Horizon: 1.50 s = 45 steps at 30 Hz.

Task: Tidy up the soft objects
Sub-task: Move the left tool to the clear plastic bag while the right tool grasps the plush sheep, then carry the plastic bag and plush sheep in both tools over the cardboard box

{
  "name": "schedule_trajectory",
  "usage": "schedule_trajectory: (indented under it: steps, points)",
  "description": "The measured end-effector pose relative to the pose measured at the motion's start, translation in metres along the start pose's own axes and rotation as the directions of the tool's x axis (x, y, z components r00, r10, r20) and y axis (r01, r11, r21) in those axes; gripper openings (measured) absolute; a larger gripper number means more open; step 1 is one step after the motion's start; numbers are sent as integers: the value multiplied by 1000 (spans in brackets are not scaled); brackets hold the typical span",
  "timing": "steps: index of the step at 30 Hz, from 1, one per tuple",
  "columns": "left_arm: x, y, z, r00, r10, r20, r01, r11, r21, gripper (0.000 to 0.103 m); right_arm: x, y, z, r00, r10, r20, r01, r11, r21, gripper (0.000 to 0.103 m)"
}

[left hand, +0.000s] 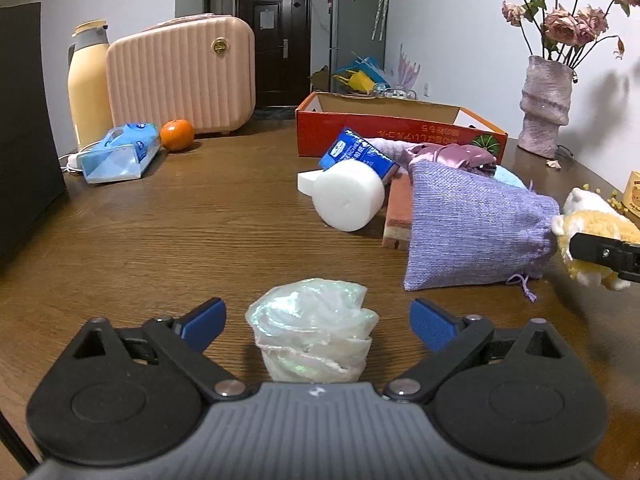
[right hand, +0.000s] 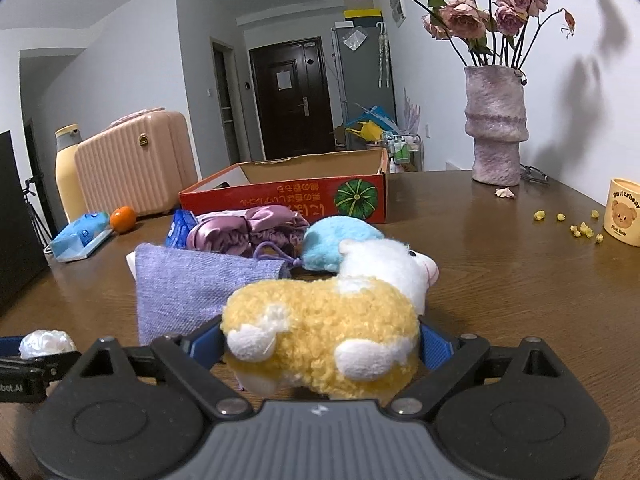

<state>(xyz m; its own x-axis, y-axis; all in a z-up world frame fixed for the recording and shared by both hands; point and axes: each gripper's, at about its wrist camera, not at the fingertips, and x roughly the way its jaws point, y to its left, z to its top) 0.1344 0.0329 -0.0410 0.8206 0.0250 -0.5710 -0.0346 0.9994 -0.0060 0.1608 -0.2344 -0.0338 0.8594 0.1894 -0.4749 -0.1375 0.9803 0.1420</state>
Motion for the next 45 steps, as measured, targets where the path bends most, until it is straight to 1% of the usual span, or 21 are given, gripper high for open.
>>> schedule_trajectory:
  steps: [2,4,7,9,14,16,18,21,25,34,45]
  points:
    - [1,0,0,1000,4,-5,-4,1000,-2,97,0,1,0,1000,3,1,-3,1000,-4,95]
    - [2,1,0,1000,-1,-11,1,1000,-8,92,1,2,-1,1000,5,1,-5,1000,-5,95]
    - [2,1,0,1000,-11,-15,10,1000,-13,84,0,2,-1,1000,6,0,-6,1000,-6,95]
    - [3,2,0,1000,-16,-16,15,1000,-14,77,0,2,-1,1000,7,-1,-7,1000,-7,95]
    - [4,3,-1,1000,-20,-23,20,1000,-19,61,1,3,-2,1000,7,-7,-7,1000,-9,95]
    - [4,3,-1,999,-23,-24,22,1000,-21,58,1,4,-2,1000,8,-8,-8,1000,-11,95]
    - [4,3,-1,999,-28,-22,28,999,-25,51,1,4,-2,1000,8,-9,-8,1000,-13,95]
    - [3,4,0,999,-38,-18,38,999,-29,47,2,5,-2,1000,8,-10,-8,1000,-17,95]
    - [0,4,0,999,-44,-10,44,999,-32,45,1,5,-2,1000,9,-7,-9,1000,-21,95]
    - [-9,7,4,999,-47,19,48,998,-32,44,-1,7,-2,1000,9,8,-9,999,-34,95]
    - [-24,13,22,996,-25,90,29,999,-38,44,-8,13,2,999,19,39,-16,997,-81,95]
